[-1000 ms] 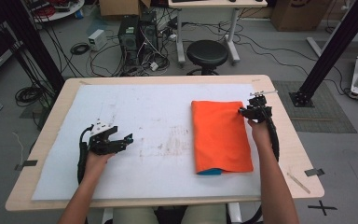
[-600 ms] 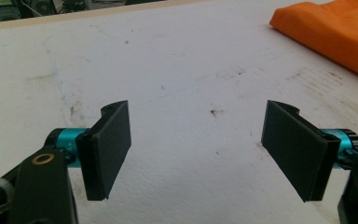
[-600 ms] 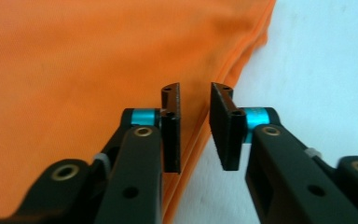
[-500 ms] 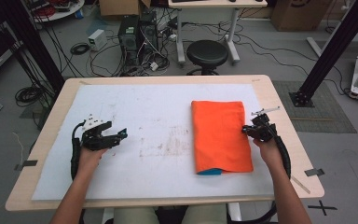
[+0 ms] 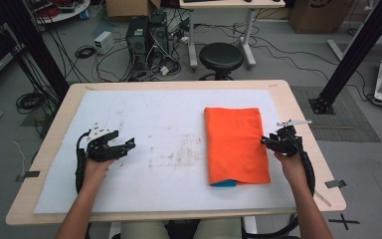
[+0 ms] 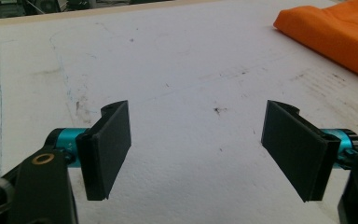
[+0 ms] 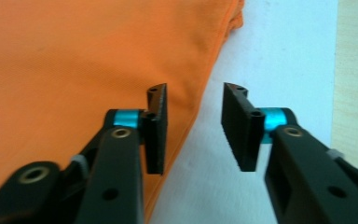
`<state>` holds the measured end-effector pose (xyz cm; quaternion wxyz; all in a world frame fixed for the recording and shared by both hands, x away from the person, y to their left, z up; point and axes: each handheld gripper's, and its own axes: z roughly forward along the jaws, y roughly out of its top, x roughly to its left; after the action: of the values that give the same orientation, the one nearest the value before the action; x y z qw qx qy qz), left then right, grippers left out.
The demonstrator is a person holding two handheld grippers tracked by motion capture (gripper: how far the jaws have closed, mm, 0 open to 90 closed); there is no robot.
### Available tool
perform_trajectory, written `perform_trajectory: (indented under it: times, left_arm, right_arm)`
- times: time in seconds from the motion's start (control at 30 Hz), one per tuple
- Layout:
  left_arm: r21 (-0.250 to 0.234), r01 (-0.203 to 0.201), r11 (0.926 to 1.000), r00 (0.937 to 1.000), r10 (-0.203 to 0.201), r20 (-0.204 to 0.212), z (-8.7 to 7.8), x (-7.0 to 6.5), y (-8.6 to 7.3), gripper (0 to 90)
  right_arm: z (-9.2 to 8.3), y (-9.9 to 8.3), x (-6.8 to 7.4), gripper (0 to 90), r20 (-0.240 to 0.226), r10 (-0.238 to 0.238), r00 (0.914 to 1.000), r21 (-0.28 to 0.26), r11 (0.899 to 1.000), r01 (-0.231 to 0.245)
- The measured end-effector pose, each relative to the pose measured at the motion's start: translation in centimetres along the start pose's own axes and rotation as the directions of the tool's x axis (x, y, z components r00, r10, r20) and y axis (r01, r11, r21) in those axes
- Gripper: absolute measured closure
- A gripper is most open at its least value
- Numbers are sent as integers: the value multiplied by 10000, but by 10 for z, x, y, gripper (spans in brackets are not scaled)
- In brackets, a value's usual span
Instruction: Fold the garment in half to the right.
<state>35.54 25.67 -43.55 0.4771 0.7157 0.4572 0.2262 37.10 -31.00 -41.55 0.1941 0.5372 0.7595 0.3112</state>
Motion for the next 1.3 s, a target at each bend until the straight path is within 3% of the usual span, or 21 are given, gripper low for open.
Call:
perform_trajectory:
  times: [0.13,0.23,0.33,0.37,0.43,0.6,0.63,0.8,0.93,1.0,1.1,1.2,1.3]
  left_arm:
    - [-32,-38,10000,10000,38,51,1,-3,1,241]
    - [-22,-51,10000,10000,51,85,2,-4,1,241]
    - [-81,-38,10000,10000,38,64,2,-5,1,241]
    - [-103,-48,9999,10000,49,52,2,-4,1,241]
    - [-179,7,9998,10000,-6,23,0,-4,1,241]
    - [-229,110,9997,9999,-112,-49,-2,-1,-1,240]
    - [-218,124,9997,9999,-125,-51,-2,0,-2,240]
    - [-204,143,9997,9999,-144,-11,-1,-1,-3,240]
    - [-155,78,9998,10000,-78,32,0,-2,-3,240]
    - [-189,97,9998,10000,-97,0,-1,-3,-2,239]
    - [-195,97,9998,10000,-97,-3,-1,-2,-2,240]
    - [-193,107,9998,9999,-107,-33,-1,-2,-2,240]
    - [-181,87,9998,10000,-87,-12,0,-3,-2,240]
  right_arm:
    - [-11,-13,12,600,-305,-257,9992,245,9994,264]
    - [-11,-22,18,715,-486,-534,9974,755,9955,570]
    - [-9,-28,21,871,-417,-952,9946,1032,9897,991]
    - [-11,-29,22,873,-188,-1216,9924,962,9877,1229]
    - [-12,-29,20,868,-106,-1220,9925,947,9879,1225]
    - [-18,-29,17,591,123,-592,9982,432,9973,586]
    - [-20,-29,19,586,97,-553,9984,215,9983,551]
    - [-25,-33,39,396,-503,-1039,9933,-203,9945,1030]
    - [-17,-44,48,394,-700,-1561,9853,341,9867,1587]
    - [-16,-48,48,414,-321,-1926,9808,562,9794,1941]
    - [-20,-49,43,398,201,-2035,9789,703,9769,2016]
    - [-27,-48,38,381,117,-1712,9852,303,9848,1708]
    - [-32,-46,40,370,-452,-1501,9876,-216,9886,1492]
